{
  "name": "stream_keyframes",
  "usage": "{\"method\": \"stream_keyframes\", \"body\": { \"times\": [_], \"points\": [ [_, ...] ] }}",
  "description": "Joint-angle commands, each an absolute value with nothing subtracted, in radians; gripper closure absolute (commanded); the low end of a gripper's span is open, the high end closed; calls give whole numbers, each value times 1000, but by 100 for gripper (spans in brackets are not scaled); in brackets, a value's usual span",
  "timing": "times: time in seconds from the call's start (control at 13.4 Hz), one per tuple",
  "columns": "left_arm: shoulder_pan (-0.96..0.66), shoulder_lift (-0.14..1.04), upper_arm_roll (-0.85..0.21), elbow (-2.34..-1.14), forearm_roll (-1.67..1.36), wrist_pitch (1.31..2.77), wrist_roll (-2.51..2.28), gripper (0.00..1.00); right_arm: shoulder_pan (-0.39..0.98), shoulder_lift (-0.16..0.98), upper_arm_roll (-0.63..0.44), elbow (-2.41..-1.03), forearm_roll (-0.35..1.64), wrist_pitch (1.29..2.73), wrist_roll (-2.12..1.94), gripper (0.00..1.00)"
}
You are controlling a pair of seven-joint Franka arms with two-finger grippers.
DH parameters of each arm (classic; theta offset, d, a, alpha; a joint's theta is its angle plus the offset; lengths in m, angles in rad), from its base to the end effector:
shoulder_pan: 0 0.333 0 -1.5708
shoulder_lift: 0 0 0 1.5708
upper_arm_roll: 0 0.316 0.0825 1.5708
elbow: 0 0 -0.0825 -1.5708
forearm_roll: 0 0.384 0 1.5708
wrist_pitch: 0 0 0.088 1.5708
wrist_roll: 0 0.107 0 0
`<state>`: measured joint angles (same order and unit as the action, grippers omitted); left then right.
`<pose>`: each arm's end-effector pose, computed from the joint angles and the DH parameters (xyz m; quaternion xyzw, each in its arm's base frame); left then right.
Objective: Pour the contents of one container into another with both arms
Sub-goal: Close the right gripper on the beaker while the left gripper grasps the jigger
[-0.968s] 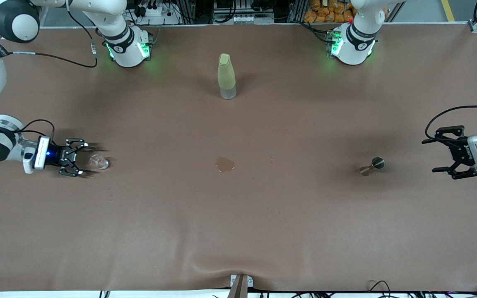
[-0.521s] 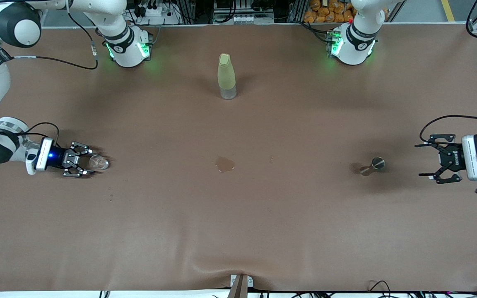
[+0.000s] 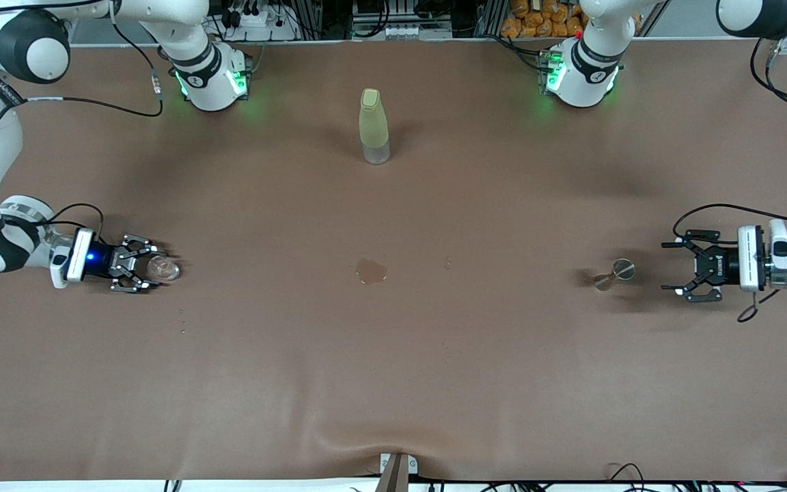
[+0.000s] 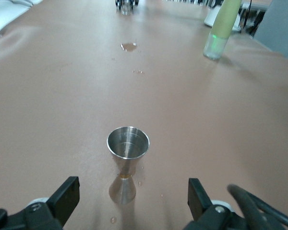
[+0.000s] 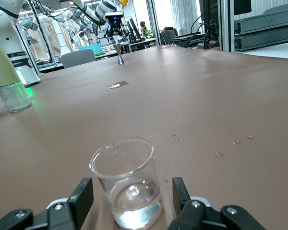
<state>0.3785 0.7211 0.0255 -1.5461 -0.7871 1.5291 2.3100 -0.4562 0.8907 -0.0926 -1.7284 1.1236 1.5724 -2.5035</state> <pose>0.6123 0.1743 0.2182 0.6015 -0.6335 0.2760 0.4009 0.5303 -0.2105 0.0714 -0.6445 -0.4751 -0.4083 0.4384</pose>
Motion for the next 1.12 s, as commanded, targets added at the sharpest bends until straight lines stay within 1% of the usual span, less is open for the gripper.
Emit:
{"method": "stream_keyframes", "body": {
  "times": [0.0, 0.07, 0.37, 0.45, 0.74, 0.82, 0.89, 1.04],
  "points": [
    [396, 784, 17, -1529, -850, 1479, 2374, 0, -463, 905, -84, -1707, 1144, 1552, -2511, 35],
    [397, 807, 17, -1529, -870, 1471, 2397, 0, -463, 905, -84, -1707, 1144, 1552, -2513, 38],
    [399, 857, 15, -1529, -885, 1456, 2431, 0, -463, 905, -84, -1707, 1141, 1551, -2511, 40],
    [397, 873, 15, -1529, -900, 1456, 2456, 0, -463, 905, -84, -1707, 1141, 1551, -2513, 44],
    [384, 911, 11, -1526, -940, 1457, 2505, 0, -463, 907, -84, -1707, 1143, 1537, -2534, 57],
    [385, 922, 3, -1525, -946, 1457, 2508, 0, -463, 907, -84, -1707, 1143, 1536, -2534, 66],
    [385, 926, 3, -1525, -951, 1457, 2508, 0, -463, 905, -84, -1707, 1143, 1536, -2531, 68],
    [385, 943, 2, -1523, -968, 1457, 2511, 0, -459, 904, -83, -1701, 1143, 1532, -2528, 69]
  ]
}}
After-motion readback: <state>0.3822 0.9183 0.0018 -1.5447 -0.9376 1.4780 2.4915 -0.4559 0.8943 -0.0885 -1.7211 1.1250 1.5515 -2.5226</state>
